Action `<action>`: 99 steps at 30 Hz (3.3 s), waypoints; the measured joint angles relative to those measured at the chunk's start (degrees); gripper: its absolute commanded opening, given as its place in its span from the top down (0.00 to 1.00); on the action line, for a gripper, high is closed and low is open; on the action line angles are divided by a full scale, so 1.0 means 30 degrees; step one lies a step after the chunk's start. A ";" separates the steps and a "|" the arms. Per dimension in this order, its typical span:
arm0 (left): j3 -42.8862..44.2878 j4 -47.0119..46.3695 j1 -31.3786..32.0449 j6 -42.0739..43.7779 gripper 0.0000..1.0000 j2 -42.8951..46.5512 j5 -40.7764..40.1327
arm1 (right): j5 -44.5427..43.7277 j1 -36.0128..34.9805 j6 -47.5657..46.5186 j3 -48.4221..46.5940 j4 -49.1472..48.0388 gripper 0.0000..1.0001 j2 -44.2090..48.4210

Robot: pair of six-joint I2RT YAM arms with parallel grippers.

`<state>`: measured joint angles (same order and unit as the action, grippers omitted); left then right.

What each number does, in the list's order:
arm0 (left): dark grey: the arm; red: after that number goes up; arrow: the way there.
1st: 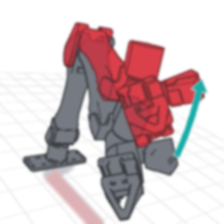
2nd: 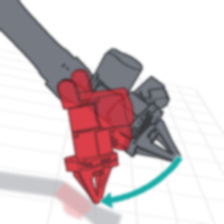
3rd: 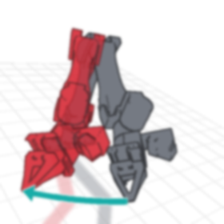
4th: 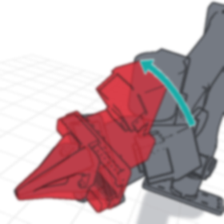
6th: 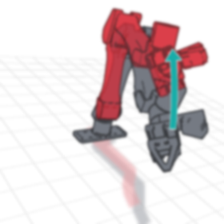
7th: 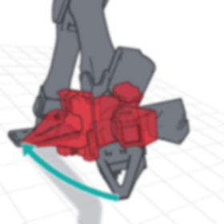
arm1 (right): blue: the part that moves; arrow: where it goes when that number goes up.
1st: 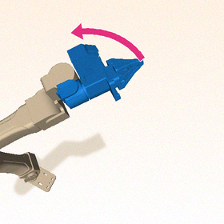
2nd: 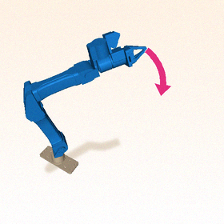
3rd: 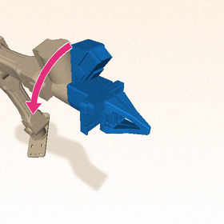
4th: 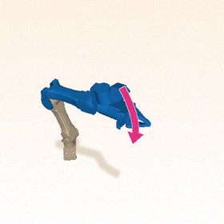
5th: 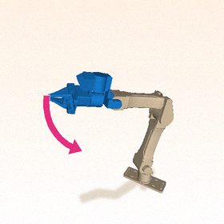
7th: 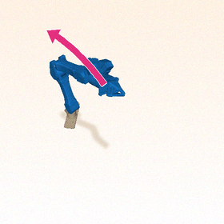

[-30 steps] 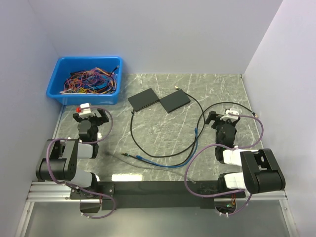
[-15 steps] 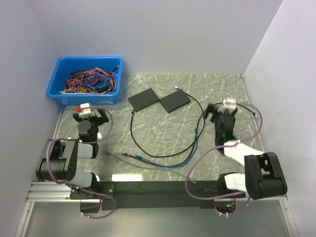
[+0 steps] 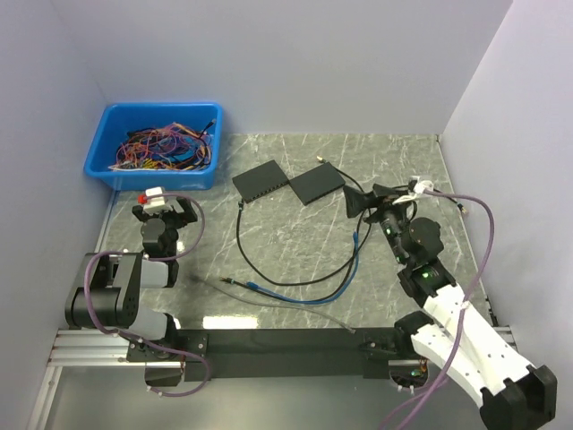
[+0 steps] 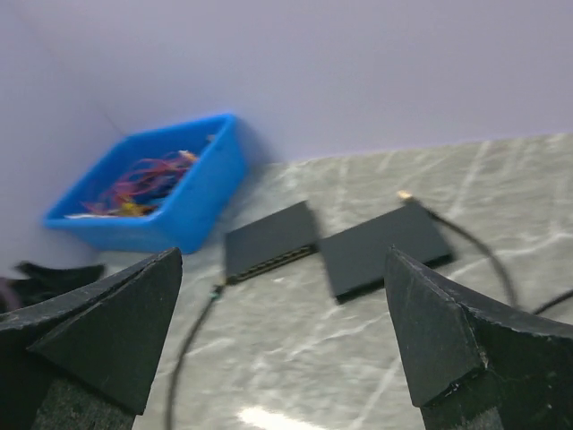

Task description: Insert the plug into the switch port

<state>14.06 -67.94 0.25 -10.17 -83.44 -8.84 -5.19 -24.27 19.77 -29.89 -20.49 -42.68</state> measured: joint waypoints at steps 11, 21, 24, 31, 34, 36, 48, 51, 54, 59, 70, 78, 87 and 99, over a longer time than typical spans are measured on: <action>0.0000 0.0007 0.0000 0.0000 0.01 0.0000 0.0000 | 0.4677 -0.1836 0.1865 -0.1450 0.4634 0.14 -0.5034; 0.0000 0.0066 0.0160 -0.0073 0.01 0.0058 -0.0867 | 0.2834 -0.6790 0.1428 -0.1530 0.5588 0.17 -0.5442; 0.0634 0.3162 0.0495 -0.0656 0.01 0.1246 -0.2608 | 0.1377 -0.7854 0.1144 -0.1953 0.5872 0.17 -0.6186; 0.4269 1.0797 0.0554 -0.6047 0.01 0.7184 -0.2164 | -0.1603 -0.9406 0.0809 -0.7883 0.7293 0.23 -1.2262; 0.4328 1.2313 0.0437 -0.8888 0.02 0.8517 -0.0838 | -0.2404 -0.9799 0.0619 -1.0972 0.8131 0.33 -1.5380; 0.4714 1.4134 0.0437 -1.0120 0.04 0.8546 0.0095 | -0.2710 -1.0142 0.0532 -1.3260 0.8714 0.35 -1.7762; 0.5355 2.1580 0.0656 -1.2094 0.06 1.3901 0.1086 | -0.3264 -1.2050 0.0619 -1.9161 1.2109 0.46 -2.5930; 0.5260 2.1966 0.0663 -1.2182 0.06 1.4710 0.1137 | -0.3264 -1.2152 0.0627 -1.9773 1.2451 0.48 -2.6724; 0.5093 2.2265 0.0663 -1.2225 0.07 1.4848 0.1166 | -0.3322 -1.2167 0.0692 -2.0101 1.2830 0.49 -2.6993; 0.5042 2.2615 0.0663 -1.2371 0.09 1.4520 0.1224 | -0.3446 -1.2167 0.0845 -2.0873 1.3092 0.61 -2.7489; 0.4721 2.2804 0.0670 -1.2364 0.08 1.4491 0.1435 | -0.3920 -1.2422 0.0918 -2.1099 1.2917 1.00 -2.7984; 0.4721 2.1974 0.1078 -1.2036 0.07 1.3974 0.3228 | -0.3621 -1.2509 0.0313 -1.8731 1.1468 1.00 -2.6534; 0.4284 1.8943 0.3344 -1.2116 0.05 1.3005 0.5931 | -0.2317 -1.2546 -0.0969 -1.3369 0.8932 1.00 -1.8746; 0.3140 1.4593 0.3738 -1.3631 0.09 1.2517 0.8794 | 0.1268 -1.2546 -0.0605 -0.7329 0.5268 1.00 -1.2539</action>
<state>23.49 -24.16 11.46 -51.07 -45.89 17.54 -1.39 -61.91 17.96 -51.88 -4.69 -80.29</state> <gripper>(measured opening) 0.917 0.020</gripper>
